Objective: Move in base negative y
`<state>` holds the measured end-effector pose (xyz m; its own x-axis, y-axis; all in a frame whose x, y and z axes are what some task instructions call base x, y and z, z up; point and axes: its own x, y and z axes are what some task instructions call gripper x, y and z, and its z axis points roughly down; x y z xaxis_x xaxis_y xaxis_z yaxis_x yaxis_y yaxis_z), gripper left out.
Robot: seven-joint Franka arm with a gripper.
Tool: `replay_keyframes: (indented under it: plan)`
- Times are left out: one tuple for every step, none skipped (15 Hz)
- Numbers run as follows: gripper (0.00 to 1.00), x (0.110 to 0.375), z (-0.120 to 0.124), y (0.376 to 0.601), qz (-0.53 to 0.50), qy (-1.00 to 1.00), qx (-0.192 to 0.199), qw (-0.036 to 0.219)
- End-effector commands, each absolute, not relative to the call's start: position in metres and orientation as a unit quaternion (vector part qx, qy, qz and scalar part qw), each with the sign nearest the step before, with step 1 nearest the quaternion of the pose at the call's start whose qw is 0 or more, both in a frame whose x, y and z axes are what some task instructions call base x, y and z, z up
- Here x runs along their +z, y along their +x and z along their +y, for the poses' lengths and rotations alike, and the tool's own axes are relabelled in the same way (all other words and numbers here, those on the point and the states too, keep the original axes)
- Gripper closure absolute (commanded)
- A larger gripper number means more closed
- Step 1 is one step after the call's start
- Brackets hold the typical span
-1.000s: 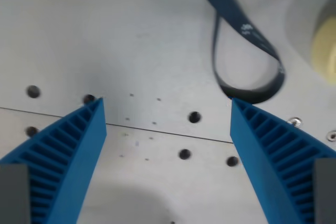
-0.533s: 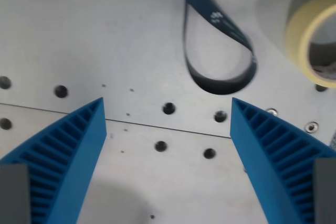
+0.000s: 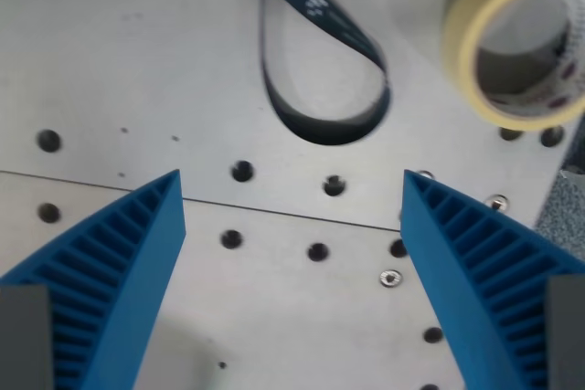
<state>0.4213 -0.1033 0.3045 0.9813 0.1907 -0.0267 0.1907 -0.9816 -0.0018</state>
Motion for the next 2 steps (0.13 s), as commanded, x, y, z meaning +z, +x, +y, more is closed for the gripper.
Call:
replay_keyframes:
  plan:
    - [0.0,0.3074,-0.1176,0.4158,0.106,0.994,-0.004,0.003]
    - [0.0,0.3074,-0.1229,0.415,0.106,0.994,-0.004,0.003]
